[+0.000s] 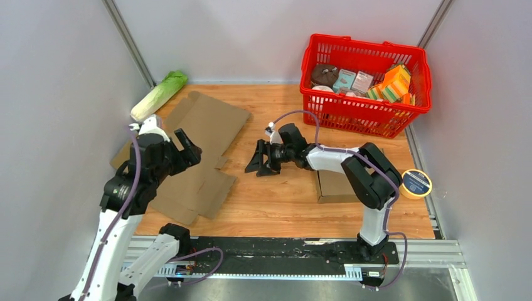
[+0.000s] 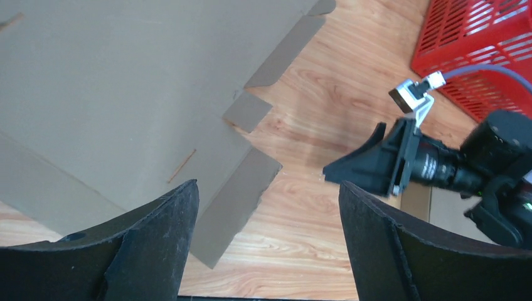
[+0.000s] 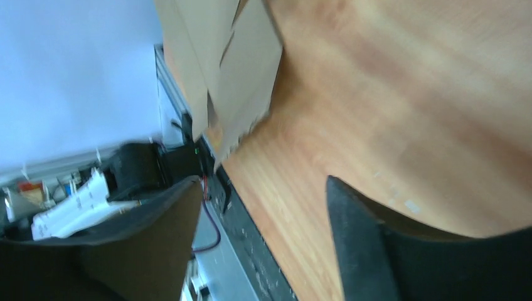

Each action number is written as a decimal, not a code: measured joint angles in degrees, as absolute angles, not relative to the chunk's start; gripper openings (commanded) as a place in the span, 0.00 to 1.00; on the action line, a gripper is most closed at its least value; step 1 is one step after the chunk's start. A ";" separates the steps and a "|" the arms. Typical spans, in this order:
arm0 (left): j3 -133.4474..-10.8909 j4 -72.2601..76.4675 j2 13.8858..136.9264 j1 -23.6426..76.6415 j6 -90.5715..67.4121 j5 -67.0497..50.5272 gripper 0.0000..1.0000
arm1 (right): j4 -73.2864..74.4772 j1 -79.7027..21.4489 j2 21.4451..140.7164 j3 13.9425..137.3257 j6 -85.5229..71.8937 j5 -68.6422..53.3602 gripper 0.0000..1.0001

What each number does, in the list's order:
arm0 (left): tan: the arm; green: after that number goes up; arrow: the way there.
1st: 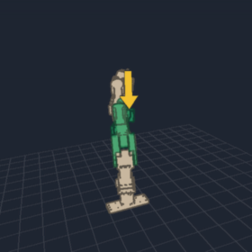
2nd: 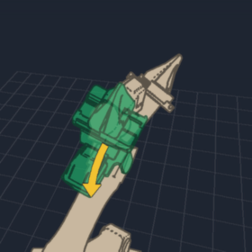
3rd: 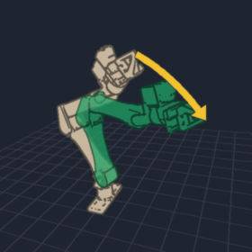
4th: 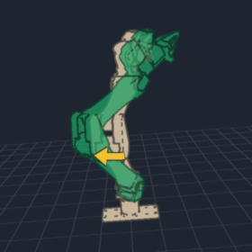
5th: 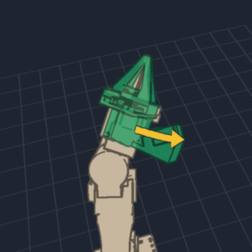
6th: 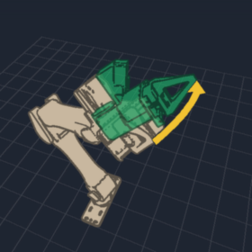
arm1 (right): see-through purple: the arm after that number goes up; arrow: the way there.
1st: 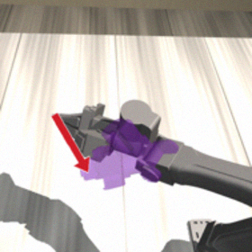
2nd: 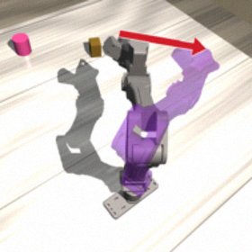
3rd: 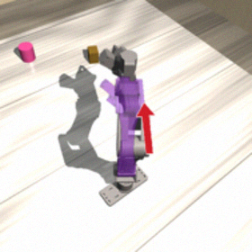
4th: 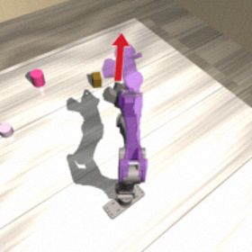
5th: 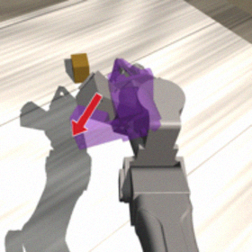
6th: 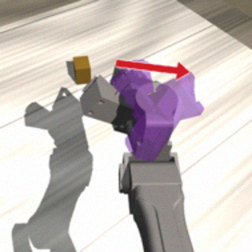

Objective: Fold the paper box

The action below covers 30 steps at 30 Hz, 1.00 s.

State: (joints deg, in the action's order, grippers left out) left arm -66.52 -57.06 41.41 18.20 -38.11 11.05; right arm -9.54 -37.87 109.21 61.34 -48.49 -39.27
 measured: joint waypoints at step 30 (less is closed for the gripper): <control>-52.31 -46.13 41.10 33.89 -18.55 -0.97 0.82 | 30.59 -35.35 118.52 95.26 -32.51 -38.35 0.00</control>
State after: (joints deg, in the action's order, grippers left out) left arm -52.31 -46.13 41.10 33.89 -18.55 -0.97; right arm 30.59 -35.35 118.52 95.26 -32.51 -38.35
